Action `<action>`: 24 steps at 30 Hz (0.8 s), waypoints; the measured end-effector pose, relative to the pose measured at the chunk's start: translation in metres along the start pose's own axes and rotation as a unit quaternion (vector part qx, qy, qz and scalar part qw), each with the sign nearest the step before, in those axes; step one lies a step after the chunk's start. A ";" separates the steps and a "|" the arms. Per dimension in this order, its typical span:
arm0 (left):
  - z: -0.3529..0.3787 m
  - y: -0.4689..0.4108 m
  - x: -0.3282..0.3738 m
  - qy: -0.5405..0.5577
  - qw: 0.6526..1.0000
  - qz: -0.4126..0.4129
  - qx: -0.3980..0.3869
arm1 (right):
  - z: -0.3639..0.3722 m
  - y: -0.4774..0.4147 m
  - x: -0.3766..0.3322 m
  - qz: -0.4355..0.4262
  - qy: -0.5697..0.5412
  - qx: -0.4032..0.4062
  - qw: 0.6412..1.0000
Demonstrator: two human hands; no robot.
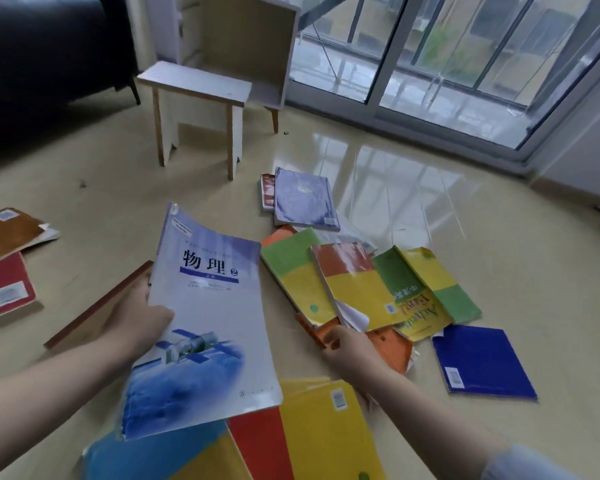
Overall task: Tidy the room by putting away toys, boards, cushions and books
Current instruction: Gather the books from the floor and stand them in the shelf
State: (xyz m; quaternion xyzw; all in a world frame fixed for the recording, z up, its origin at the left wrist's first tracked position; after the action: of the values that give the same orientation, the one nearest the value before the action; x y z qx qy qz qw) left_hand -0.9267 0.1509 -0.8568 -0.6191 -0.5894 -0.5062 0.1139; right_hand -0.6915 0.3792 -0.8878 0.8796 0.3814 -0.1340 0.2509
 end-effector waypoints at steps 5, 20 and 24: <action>-0.020 -0.006 0.013 0.020 1.000 -0.020 0.007 | -0.026 -0.004 -0.019 0.004 0.017 -0.024 1.000; 0.017 -0.026 0.014 0.073 0.997 -0.024 0.005 | -0.070 -0.071 -0.019 -0.034 0.118 -0.001 0.992; 0.061 -0.038 0.037 0.074 0.997 -0.024 0.020 | -0.086 -0.113 0.034 -0.014 0.077 0.025 0.997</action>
State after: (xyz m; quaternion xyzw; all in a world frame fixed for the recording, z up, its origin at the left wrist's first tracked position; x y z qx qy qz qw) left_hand -0.9364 0.2291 -0.8740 -0.5633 -0.6039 -0.5415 0.1574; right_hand -0.7484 0.5122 -0.8684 0.8877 0.4084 -0.0791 0.1972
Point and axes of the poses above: each hand's wrist, its own y-axis away from the middle knuckle, its own z-axis out of the palm, x = y × z, the point moved 8 cm from there along -y, towards the middle knuckle, and after that the axes turned 10 degrees about -z, right-handed, at the moved point
